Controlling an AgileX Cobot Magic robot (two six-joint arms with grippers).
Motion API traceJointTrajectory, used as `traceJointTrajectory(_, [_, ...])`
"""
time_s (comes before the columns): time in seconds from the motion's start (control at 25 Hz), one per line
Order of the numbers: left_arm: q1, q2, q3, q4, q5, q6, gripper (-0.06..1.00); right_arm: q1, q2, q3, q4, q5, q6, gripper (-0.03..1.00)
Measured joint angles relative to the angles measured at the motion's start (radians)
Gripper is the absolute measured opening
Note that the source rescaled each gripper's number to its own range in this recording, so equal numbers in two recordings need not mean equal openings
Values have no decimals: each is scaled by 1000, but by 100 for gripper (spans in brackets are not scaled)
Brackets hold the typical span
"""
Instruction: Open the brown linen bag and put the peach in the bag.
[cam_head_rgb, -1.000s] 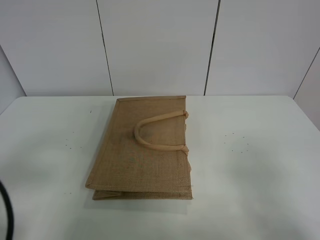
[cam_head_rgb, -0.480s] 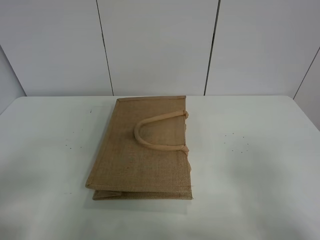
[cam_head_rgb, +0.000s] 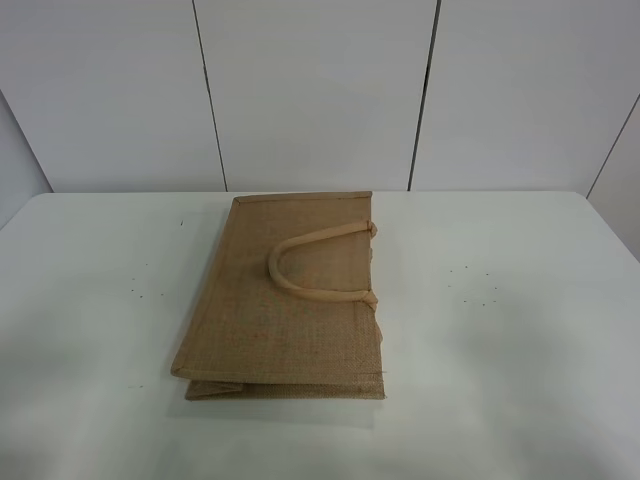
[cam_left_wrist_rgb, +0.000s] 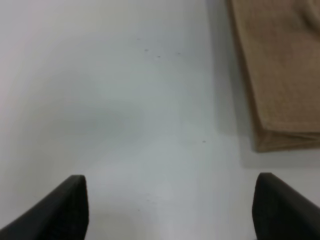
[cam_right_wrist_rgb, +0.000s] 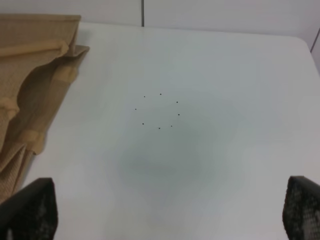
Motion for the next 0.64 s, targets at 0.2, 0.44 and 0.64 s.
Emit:
traceJointTrajectory(0.2, [-5, 0, 0, 0, 0, 0, 98, 0, 0, 0, 0, 0, 0, 100])
traceJointTrajectory(0.44, [-48, 0, 0, -1, 0, -3, 98, 0, 0, 0, 0, 0, 0, 100])
traceJointTrajectory(0.64, [-48, 0, 0, -1, 0, -6, 98, 0, 0, 0, 0, 0, 0, 100])
